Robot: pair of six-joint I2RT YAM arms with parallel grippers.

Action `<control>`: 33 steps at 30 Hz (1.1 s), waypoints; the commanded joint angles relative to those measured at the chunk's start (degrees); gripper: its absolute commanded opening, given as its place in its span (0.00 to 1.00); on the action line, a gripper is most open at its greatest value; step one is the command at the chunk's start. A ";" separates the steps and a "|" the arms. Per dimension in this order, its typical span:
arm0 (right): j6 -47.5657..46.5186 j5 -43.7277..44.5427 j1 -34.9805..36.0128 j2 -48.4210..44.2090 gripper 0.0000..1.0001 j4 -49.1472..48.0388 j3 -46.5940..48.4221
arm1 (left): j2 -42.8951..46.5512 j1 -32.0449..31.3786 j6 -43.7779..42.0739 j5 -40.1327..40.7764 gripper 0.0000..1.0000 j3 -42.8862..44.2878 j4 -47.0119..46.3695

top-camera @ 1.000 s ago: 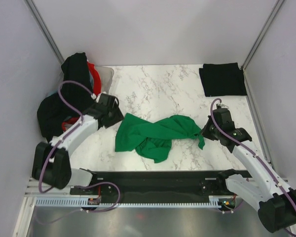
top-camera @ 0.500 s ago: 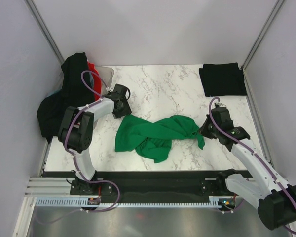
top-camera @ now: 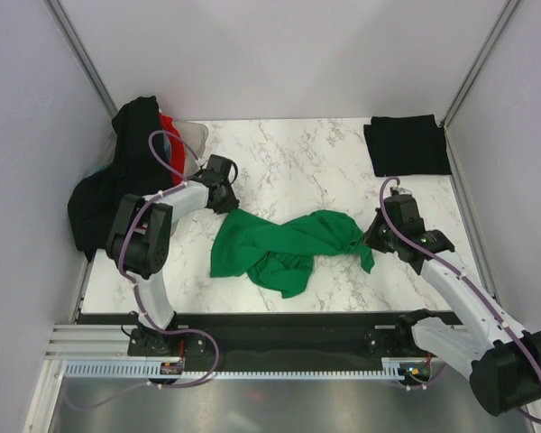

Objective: Fold and stack the t-shirts

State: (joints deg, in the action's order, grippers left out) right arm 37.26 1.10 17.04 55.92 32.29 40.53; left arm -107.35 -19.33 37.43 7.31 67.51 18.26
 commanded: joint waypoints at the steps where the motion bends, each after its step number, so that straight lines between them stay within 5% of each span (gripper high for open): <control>1: -0.95 -0.22 -0.07 0.77 0.00 -2.32 0.16 | -1.63 -0.36 -1.66 -3.62 0.29 -0.36 -4.11; 9: -0.96 -0.22 -0.07 0.77 0.00 -1.36 3.57 | 5.64 -0.44 -1.48 -4.33 0.02 -1.32 -3.16; 24: -11.40 -0.31 0.01 1.92 0.00 13.76 49.34 | 47.03 -0.36 -5.26 0.94 0.02 13.86 17.94; 33: -17.04 -2.32 -0.07 -11.70 0.00 6.82 60.09 | 69.52 -0.44 -8.60 -2.73 0.02 15.81 15.23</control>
State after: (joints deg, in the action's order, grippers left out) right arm 23.64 0.25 17.04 48.38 43.27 96.82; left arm -41.76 -19.64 32.47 6.61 82.46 33.15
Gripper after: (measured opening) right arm 0.007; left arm 0.027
